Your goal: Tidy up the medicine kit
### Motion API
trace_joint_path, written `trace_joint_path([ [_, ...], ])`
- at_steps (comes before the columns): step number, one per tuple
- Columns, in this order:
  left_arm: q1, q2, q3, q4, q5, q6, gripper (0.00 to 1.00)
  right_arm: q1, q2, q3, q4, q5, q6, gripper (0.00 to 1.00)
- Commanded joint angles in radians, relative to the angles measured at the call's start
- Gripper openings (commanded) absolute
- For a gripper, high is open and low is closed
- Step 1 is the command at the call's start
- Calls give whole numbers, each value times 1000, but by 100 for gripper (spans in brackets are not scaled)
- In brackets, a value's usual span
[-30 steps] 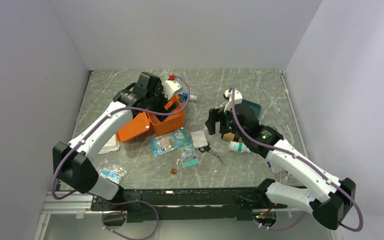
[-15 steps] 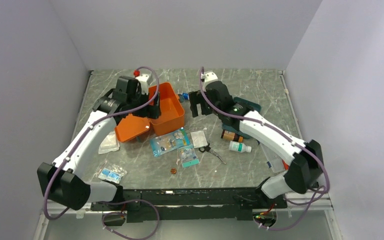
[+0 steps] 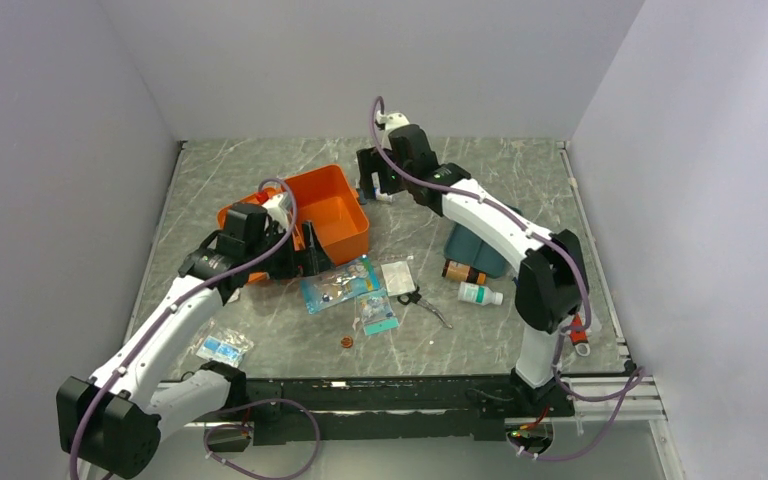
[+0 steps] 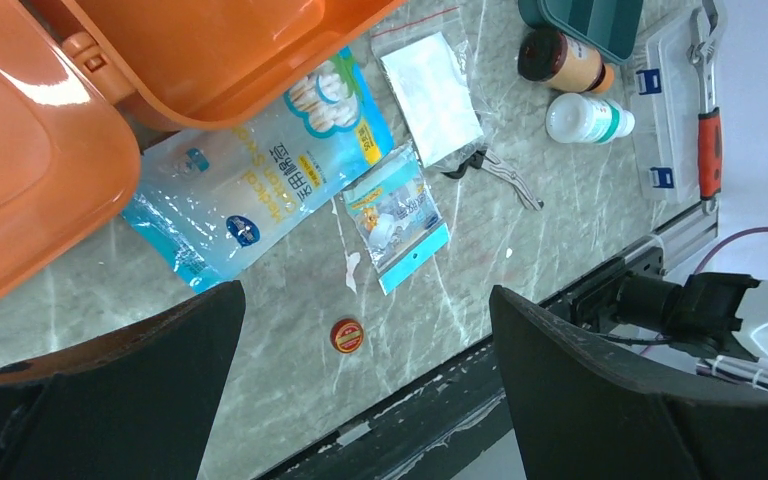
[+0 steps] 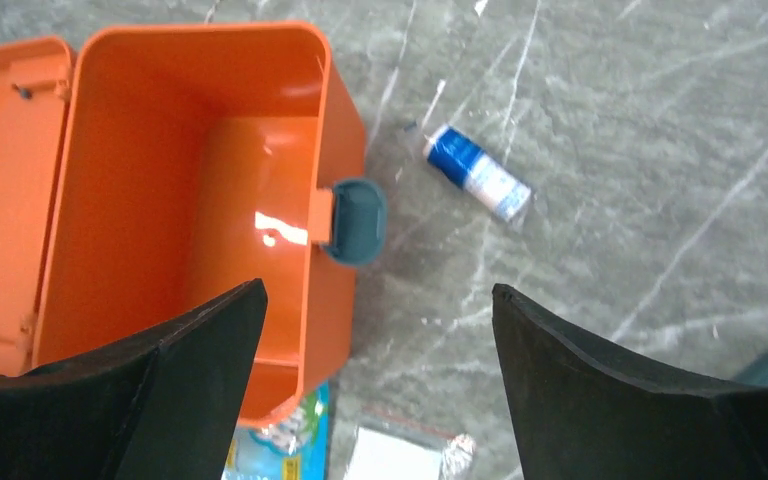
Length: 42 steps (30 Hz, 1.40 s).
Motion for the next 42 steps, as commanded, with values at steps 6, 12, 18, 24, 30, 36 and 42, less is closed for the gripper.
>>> trace_joint_path([
  [6, -1, 57, -78, 216, 40, -108, 99, -32, 225, 293, 41, -145, -15, 79],
  [12, 5, 112, -97, 298, 51, -122, 100, -34, 374, 460, 16, -196, -17, 74],
  [18, 11, 199, -79, 326, 69, -121, 99, -35, 503, 625, -21, -234, -2, 70],
  [24, 36, 250, -70, 359, 72, -111, 99, -35, 537, 631, 10, -230, -6, 67],
  [30, 70, 290, -66, 388, 97, -110, 99, -34, 562, 642, 37, -244, -1, 66],
  [36, 96, 285, -49, 370, 86, -96, 99, -34, 574, 628, 63, -276, 11, 63],
  [42, 114, 260, -10, 307, 58, -59, 99, -35, 557, 562, 81, -277, 11, 50],
])
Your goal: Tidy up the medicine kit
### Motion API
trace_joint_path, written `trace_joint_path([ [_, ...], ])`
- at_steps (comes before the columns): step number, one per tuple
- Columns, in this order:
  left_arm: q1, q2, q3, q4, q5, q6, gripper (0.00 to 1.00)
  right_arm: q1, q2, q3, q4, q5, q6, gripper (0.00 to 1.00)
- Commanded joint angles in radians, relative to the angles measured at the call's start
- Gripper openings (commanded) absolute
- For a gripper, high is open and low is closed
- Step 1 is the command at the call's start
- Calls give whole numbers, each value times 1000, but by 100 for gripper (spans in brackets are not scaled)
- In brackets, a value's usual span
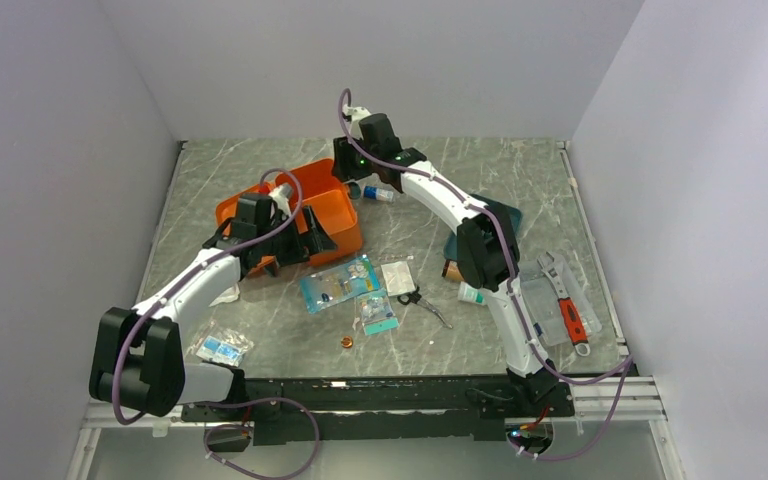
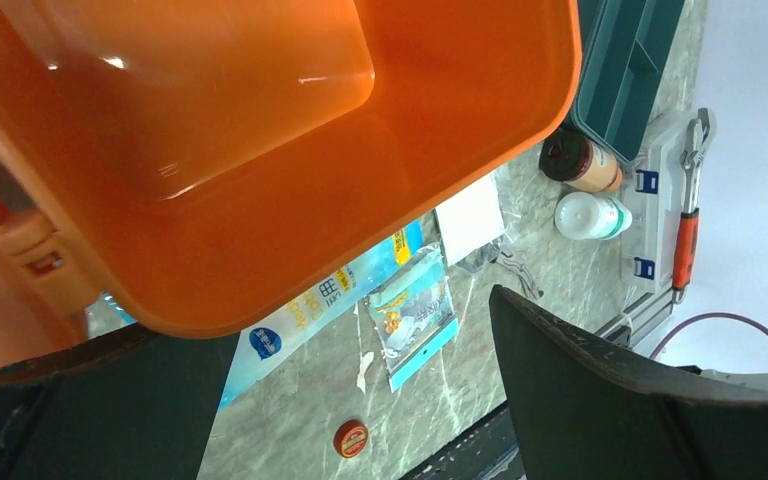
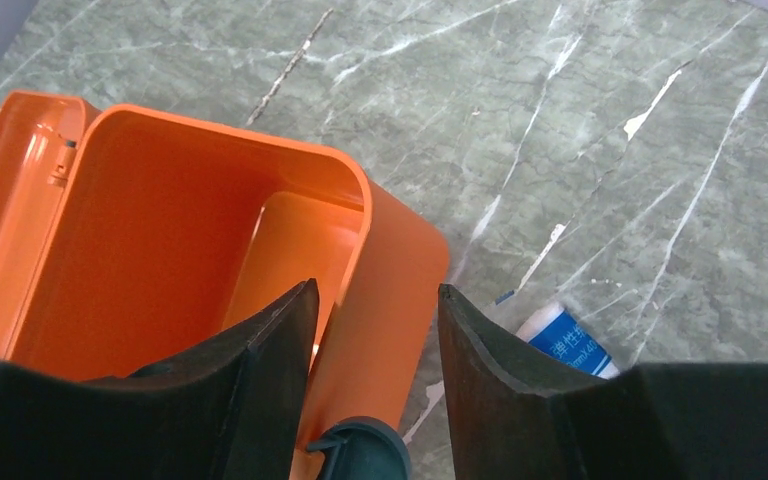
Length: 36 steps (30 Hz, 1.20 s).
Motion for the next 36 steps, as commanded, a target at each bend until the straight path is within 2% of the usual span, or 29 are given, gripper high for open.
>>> trace_joint_path([
  [1, 15, -27, 67, -43, -29, 48, 99, -2, -27, -52, 70, -15, 1, 47],
  [7, 30, -42, 88, -83, -54, 72, 99, -1, -79, -140, 88, -18, 6, 26],
  [13, 56, -48, 91, -90, -69, 77, 99, 5, -154, -231, 100, -13, 30, 14],
  [16, 74, -47, 98, -99, -81, 85, 99, 16, -189, -268, 102, 4, 52, 11],
  [21, 102, -44, 112, -107, -88, 87, 100, 32, -219, -281, 48, 74, 157, 0],
  [27, 133, -35, 149, -128, -98, 97, 99, 39, -252, -358, 51, 170, 375, 0],
  [32, 163, -18, 181, -152, -99, 114, 99, 46, -314, -521, 153, 264, 584, 0],
  [36, 195, -16, 181, -157, -88, 121, 99, 68, -332, -551, 151, 321, 707, 0],
])
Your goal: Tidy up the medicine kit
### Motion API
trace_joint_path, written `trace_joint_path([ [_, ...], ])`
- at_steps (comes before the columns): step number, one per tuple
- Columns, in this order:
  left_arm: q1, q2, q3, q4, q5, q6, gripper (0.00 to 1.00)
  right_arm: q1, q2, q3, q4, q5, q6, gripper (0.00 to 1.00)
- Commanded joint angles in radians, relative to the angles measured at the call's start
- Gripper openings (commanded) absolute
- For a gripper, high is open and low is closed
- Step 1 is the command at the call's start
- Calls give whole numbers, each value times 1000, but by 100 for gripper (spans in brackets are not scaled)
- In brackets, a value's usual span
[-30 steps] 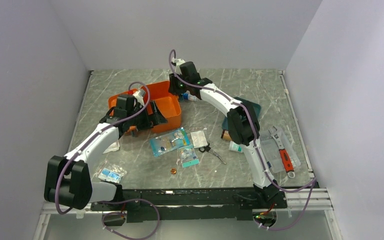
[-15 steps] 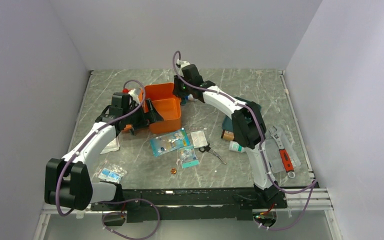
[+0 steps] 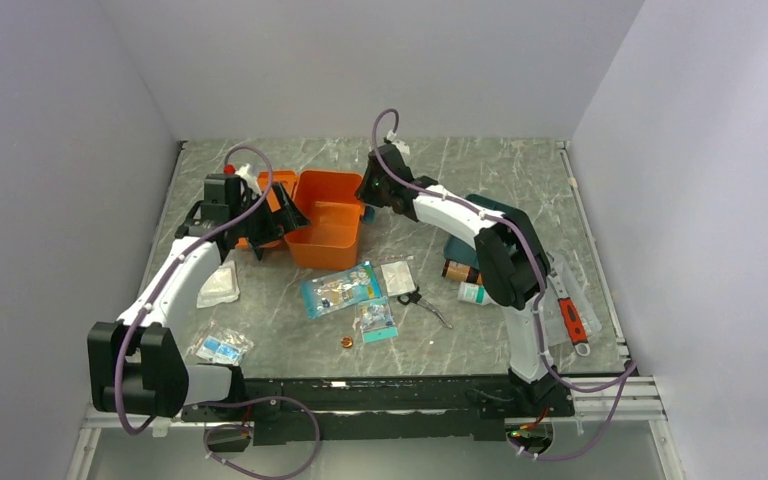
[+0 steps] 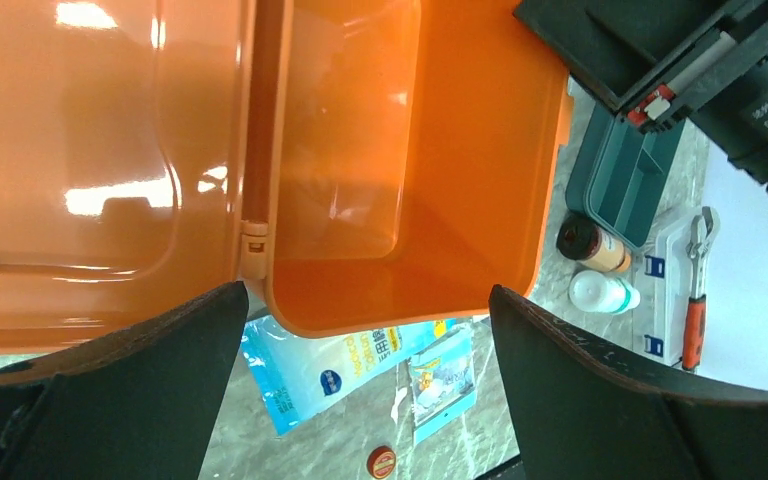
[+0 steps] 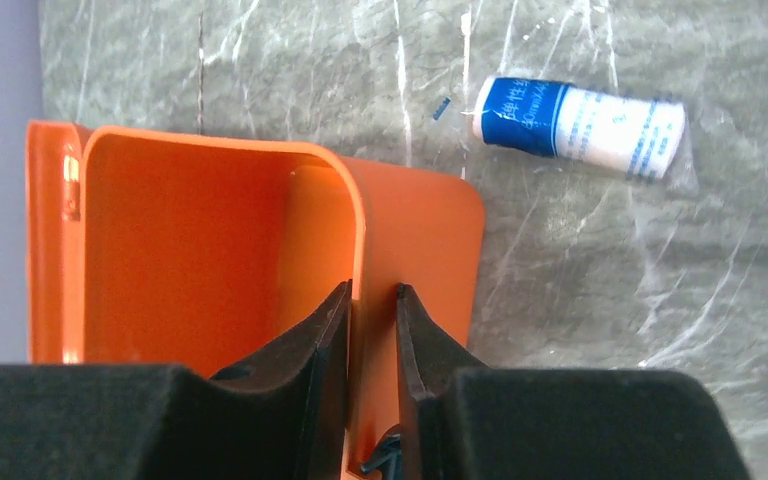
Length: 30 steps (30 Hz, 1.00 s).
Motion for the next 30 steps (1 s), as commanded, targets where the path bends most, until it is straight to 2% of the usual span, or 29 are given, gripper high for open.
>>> trace_joint_path([
  [1, 48, 4, 29, -9, -30, 42, 99, 34, -56, -36, 7, 57, 207, 0],
  [8, 82, -54, 24, -50, -26, 74, 99, 87, -42, -41, -63, 149, 406, 0],
  [13, 91, -90, 39, -100, -19, 109, 99, 115, -54, -53, -79, 198, 492, 0],
  [25, 135, -120, 58, -138, 47, 146, 99, 173, -72, 1, -141, 280, 505, 0],
  [30, 147, -116, 69, -140, 68, 154, 99, 187, -84, 13, -141, 312, 517, 11],
])
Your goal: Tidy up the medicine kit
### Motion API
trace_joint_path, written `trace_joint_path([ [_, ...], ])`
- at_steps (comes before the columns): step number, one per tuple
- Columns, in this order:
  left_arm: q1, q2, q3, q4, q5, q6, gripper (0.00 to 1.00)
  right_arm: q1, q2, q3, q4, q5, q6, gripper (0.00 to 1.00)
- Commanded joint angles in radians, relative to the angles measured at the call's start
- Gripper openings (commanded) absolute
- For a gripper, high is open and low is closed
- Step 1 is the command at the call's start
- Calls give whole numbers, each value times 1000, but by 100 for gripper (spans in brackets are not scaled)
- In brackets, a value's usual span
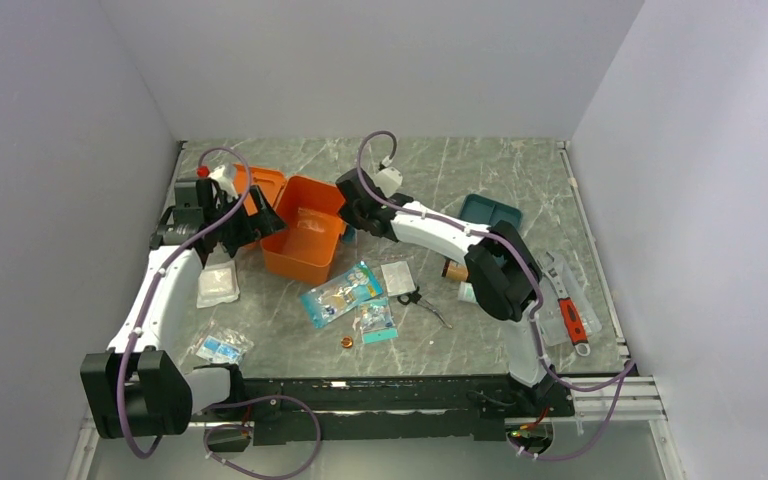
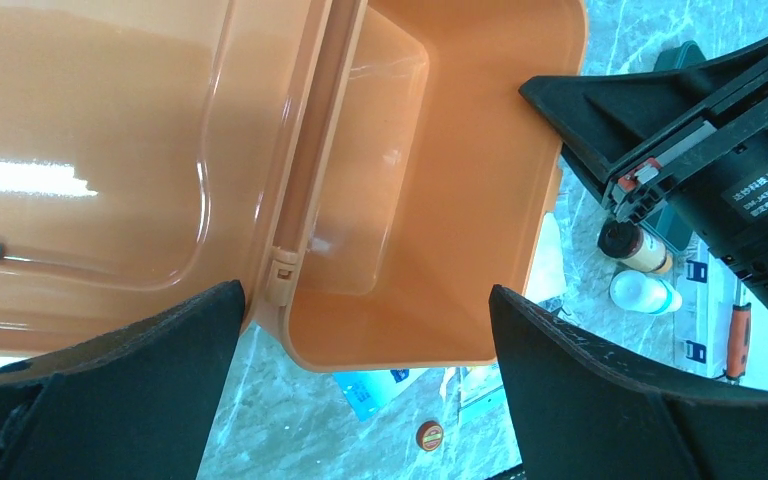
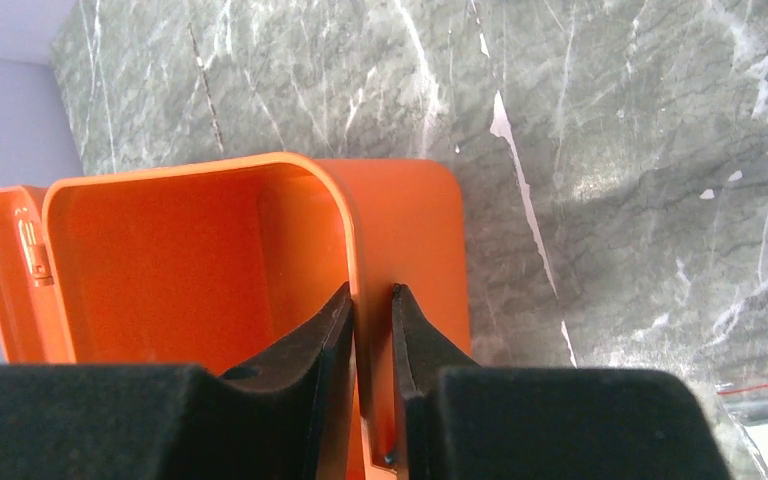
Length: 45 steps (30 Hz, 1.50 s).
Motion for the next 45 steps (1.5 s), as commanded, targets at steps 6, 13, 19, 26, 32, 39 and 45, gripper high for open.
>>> trace_joint_path([
  [6, 22, -16, 84, -17, 57, 43, 99, 29, -62, 52, -22, 45, 54, 28],
  [13, 29, -9, 94, -26, 42, 54, 99, 43, -89, 59, -24, 69, 16, 45],
  [19, 30, -34, 88, -19, 37, 79, 99, 48, -158, 30, -10, 132, -94, 63],
  [26, 32, -127, 36, 21, 1, 80, 99, 44, -228, 33, 39, 144, -497, 67],
  [32, 35, -191, -21, 63, 19, 66, 99, -3, -177, 154, 14, -99, -935, 72],
  [39, 35, -310, -31, -9, -97, 53, 99, -33, -107, 189, 45, -378, -1347, 79],
  [45, 35, -435, -112, -13, -164, 27, 99, -60, 17, 381, -103, -670, -1504, 81],
])
